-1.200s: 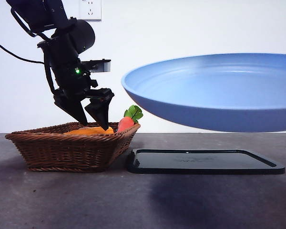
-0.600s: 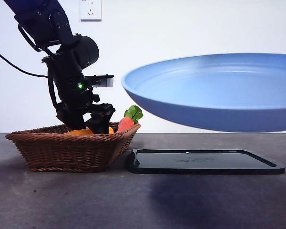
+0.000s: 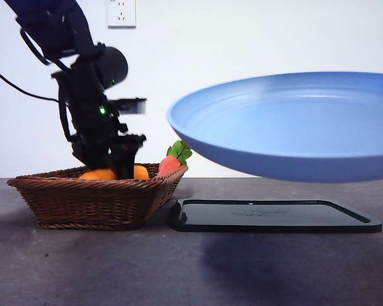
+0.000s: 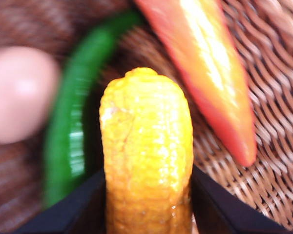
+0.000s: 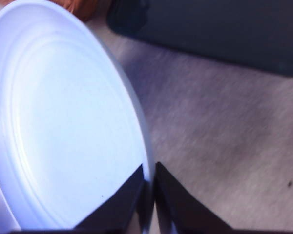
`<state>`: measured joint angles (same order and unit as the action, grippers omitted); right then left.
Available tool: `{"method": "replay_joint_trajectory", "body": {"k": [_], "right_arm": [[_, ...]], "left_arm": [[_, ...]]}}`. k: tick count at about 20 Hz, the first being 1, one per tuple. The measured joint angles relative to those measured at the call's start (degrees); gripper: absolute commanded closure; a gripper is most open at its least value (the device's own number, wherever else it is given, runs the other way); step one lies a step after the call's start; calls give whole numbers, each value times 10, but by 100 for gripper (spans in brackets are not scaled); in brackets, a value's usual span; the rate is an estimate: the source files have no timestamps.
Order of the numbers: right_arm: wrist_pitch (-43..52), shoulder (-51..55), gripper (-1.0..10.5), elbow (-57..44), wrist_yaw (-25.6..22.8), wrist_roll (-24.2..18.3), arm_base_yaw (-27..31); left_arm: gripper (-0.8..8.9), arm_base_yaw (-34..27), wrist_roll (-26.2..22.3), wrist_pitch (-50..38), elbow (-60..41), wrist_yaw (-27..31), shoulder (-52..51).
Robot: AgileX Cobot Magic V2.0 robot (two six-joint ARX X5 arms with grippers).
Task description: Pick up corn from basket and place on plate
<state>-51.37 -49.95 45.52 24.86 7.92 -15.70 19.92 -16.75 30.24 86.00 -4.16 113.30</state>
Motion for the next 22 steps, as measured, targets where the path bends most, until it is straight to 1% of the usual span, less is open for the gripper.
{"method": "replay_joint_trajectory", "body": {"k": [3, 4, 8, 12, 13, 15, 18, 22], "right_arm": [[33, -32, 945, 0, -1, 8, 0], [47, -47, 945, 0, -1, 12, 0], [104, -134, 945, 0, 14, 38, 0], [167, -204, 945, 0, 70, 77, 5], [179, -221, 945, 0, 91, 88, 10], [196, -249, 945, 0, 114, 104, 24], [217, -275, 945, 0, 136, 121, 38], [218, -283, 945, 0, 150, 125, 42]], "left_arm": [[649, -6, 26, 14, 4, -7, -68], [649, -5, 33, 19, 8, -25, -95], [649, 9, 70, 59, 12, -134, -190], [649, 42, 79, 130, 12, -260, -221], [649, 53, 76, 152, 12, -269, -220], [649, 76, 65, 176, 12, -272, -214], [649, 117, 52, 180, 12, -273, -190], [649, 174, 37, 170, 12, -271, -132]]}}
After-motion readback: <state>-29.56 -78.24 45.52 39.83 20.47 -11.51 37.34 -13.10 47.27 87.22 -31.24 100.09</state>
